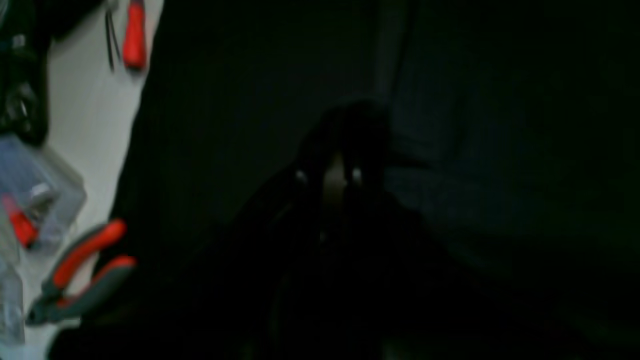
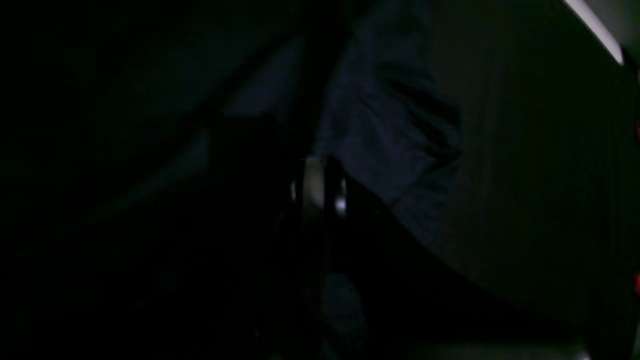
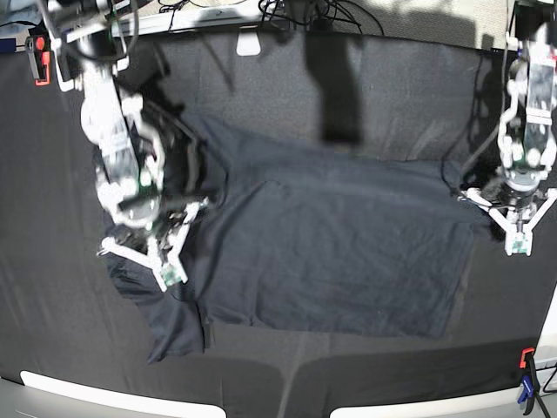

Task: Layout the t-shirt on the table in an organized manner, then fold the t-shirt properly
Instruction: 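Lower the right gripper onto the shirt's hem corner and grasp it, then lift the hem with both grippers and fold it toward the collar, then hold the folded hem with both grippers near the collar edge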

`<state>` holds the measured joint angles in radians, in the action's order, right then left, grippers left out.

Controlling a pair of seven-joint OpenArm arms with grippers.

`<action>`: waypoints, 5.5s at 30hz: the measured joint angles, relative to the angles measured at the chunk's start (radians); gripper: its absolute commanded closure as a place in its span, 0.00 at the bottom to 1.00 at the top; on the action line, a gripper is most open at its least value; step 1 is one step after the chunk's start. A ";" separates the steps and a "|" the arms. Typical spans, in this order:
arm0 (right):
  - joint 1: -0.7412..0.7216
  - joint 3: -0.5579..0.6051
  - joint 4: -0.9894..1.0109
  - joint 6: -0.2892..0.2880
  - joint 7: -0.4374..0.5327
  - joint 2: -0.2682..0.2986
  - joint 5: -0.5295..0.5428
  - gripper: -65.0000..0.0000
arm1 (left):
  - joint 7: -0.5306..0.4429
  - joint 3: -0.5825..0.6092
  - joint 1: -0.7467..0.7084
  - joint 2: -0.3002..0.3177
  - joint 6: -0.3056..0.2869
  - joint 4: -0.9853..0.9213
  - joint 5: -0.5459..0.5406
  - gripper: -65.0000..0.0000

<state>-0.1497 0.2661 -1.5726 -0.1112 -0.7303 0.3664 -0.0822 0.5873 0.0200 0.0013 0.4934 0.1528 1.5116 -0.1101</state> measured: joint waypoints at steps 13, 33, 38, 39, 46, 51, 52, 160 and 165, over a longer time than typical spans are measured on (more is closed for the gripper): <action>-0.013 0.000 0.017 0.132 -0.128 -0.001 -0.180 1.00 | 0.093 0.000 0.057 -0.001 0.000 -0.107 0.013 1.00; -0.014 -0.172 0.018 0.053 -0.044 -0.002 -0.145 1.00 | -0.084 0.000 0.060 0.000 0.000 -0.107 -0.092 1.00; -0.014 -0.154 0.018 -0.027 -0.011 -0.004 -0.008 1.00 | -0.146 -0.001 0.075 -0.012 -0.003 -0.108 -0.157 1.00; -0.014 -0.154 0.018 -0.031 -0.010 -0.004 0.020 1.00 | -0.144 -0.001 0.080 -0.019 -0.006 -0.108 -0.158 1.00; -0.014 -0.154 0.017 -0.180 -0.034 -0.003 0.035 0.96 | -0.140 -0.001 0.085 -0.040 -0.114 -0.108 -0.156 0.64; -0.020 -0.155 0.010 -0.195 -0.200 -0.003 0.034 0.58 | -0.075 -0.001 0.091 -0.042 -0.115 -0.108 -0.122 0.64; -0.020 -0.156 0.010 -0.196 -0.209 -0.002 0.035 0.58 | -0.034 -0.001 0.097 -0.042 -0.116 -0.108 -0.113 0.64; 0.436 0.349 -0.320 -0.086 -0.108 0.277 -0.255 1.00 | 0.108 -0.001 -0.262 -0.034 -0.237 0.291 0.124 0.64; 0.436 0.349 -0.320 -0.086 -0.109 0.277 -0.255 1.00 | 0.119 -0.001 -0.262 -0.033 -0.241 0.291 0.382 0.64</action>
<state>0.2859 0.6155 -1.8923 -0.1974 -0.8391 0.6434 -0.3374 0.7063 0.0189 -0.2604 0.4606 -0.0879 1.8023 0.2718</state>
